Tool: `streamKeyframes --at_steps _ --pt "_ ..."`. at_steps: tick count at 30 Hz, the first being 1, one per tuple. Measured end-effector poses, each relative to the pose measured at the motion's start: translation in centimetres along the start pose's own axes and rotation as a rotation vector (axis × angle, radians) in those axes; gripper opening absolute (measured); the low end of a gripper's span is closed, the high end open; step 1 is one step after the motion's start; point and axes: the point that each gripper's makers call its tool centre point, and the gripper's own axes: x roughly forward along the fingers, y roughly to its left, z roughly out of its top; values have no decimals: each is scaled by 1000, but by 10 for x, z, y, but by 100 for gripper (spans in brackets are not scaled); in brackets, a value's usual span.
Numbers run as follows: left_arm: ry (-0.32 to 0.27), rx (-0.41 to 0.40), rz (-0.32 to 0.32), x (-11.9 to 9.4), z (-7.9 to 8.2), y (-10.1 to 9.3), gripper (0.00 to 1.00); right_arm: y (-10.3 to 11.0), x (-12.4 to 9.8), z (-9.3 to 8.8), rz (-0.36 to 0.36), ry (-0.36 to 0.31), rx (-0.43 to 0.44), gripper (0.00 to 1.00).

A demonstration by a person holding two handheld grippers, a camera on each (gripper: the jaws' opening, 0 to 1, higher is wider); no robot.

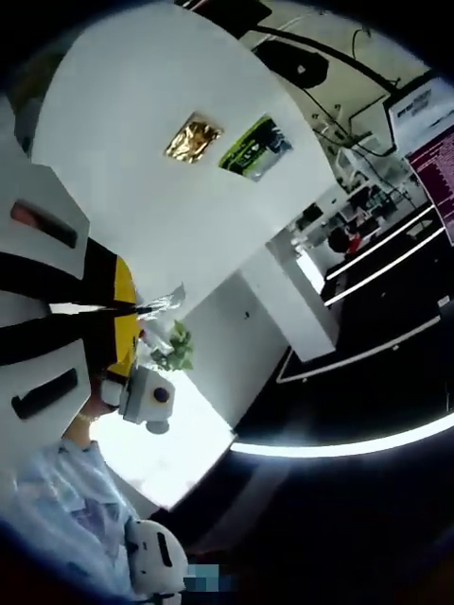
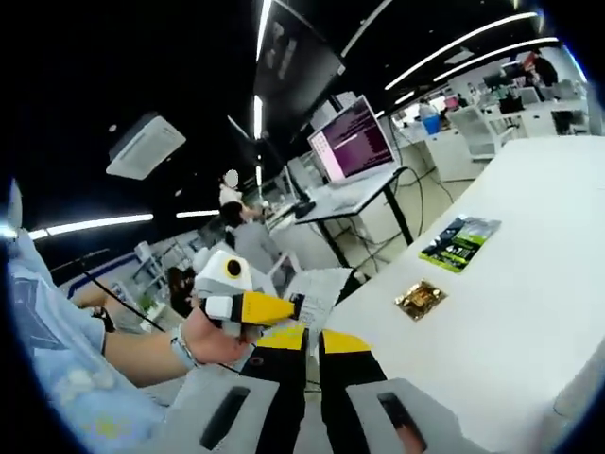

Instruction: Arrange the skincare products in the storage area until every visible bottle or jar stands upright without overlapping.

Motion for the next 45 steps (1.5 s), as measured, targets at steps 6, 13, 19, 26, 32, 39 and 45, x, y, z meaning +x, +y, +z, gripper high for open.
streamKeyframes --at_steps 6,13,19,26,32,39,45 --pt "95 113 -32 17 -15 -24 0 -5 -23 -2 -56 7 -21 0" --pt "129 193 13 41 -9 -40 0 -10 -49 12 -174 -59 -174 0" --pt "171 187 71 79 -12 -49 0 -40 -75 9 -324 -32 -277 0" --pt "164 244 233 127 -16 -33 0 -78 -97 15 -538 -24 -393 0" --pt "174 326 279 135 -30 -13 0 -94 -97 -1 -615 54 -412 0" --pt "431 499 479 124 -61 27 0 -113 -86 -43 -666 341 -555 0" --pt "553 545 497 122 -82 35 0 -121 -86 -63 -660 421 -557 0"
